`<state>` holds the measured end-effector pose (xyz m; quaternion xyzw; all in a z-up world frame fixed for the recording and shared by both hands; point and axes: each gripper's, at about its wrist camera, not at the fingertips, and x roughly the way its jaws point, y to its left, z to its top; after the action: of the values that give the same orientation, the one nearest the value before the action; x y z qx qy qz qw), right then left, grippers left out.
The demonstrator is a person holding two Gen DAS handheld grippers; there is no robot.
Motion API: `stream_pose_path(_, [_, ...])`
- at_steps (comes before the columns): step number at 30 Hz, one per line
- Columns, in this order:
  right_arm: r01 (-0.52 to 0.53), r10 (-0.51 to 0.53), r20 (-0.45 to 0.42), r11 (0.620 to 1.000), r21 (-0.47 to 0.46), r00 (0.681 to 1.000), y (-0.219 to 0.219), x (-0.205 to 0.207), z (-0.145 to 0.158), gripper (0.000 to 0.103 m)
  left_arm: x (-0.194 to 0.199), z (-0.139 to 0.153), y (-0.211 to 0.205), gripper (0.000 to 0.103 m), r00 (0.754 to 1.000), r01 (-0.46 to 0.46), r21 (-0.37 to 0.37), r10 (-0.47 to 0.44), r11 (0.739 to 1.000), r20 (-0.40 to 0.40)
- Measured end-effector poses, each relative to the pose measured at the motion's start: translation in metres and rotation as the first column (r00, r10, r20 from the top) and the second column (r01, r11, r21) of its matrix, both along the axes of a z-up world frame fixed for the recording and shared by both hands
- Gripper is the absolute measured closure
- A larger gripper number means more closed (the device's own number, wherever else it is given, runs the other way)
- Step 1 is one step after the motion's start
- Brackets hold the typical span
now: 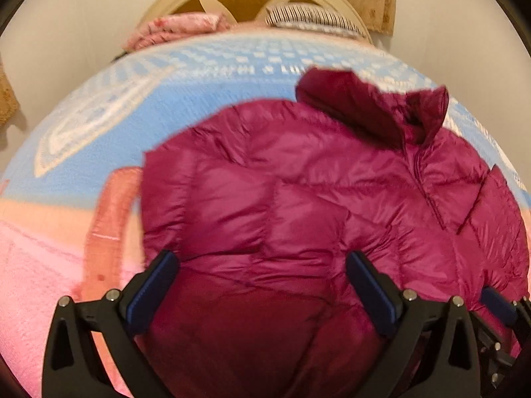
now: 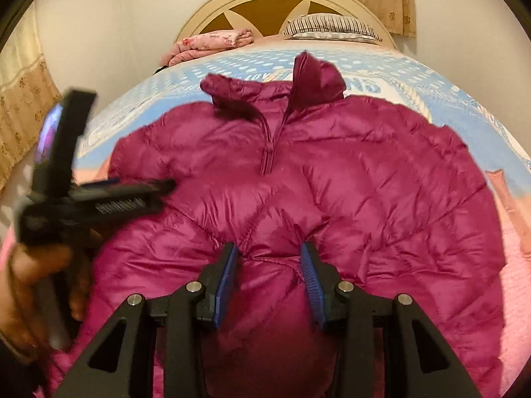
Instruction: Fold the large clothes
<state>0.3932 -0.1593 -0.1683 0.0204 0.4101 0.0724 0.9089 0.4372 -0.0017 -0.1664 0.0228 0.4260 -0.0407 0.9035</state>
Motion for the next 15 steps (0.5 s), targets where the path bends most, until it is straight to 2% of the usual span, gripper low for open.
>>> stream_pose_path(2, [0.0, 0.0, 0.004, 1.0, -0.006, 1.0, 0.0, -0.001, -0.001, 0.062, -0.003, 0.011, 0.005, 0.0, 0.999, -0.03, 0.018, 0.029, 0.999, 0.045])
stream_pose_path(5, [0.0, 0.0, 0.017, 1.0, -0.011, 1.0, 0.0, -0.002, -0.003, 0.061, 0.005, 0.02, 0.016, 0.0, 0.996, -0.067, 0.009, 0.067, 0.998, 0.066])
stream_pose_path(8, [-0.001, 0.001, 0.02, 1.0, -0.009, 1.0, 0.001, -0.003, -0.004, 0.061, 0.024, 0.003, 0.026, 0.0, 0.994, -0.104, 0.013, 0.104, 0.995, -0.015])
stream_pose_path(10, [-0.001, 0.001, 0.02, 1.0, -0.004, 1.0, 0.001, -0.003, -0.004, 0.061, 0.032, -0.014, 0.032, 0.0, 0.992, -0.099, -0.023, 0.096, 0.995, -0.085])
stream_pose_path(12, [-0.001, 0.001, 0.022, 1.0, -0.001, 1.0, 0.002, -0.003, -0.004, 0.061, 0.032, -0.017, 0.036, 0.0, 0.992, -0.104, -0.051, 0.099, 0.993, -0.081])
stream_pose_path(15, [-0.001, 0.001, 0.023, 1.0, 0.001, 1.0, 0.004, -0.004, -0.004, 0.061, 0.031, -0.019, 0.034, 0.0, 0.992, -0.101, -0.023, 0.099, 0.995, -0.074])
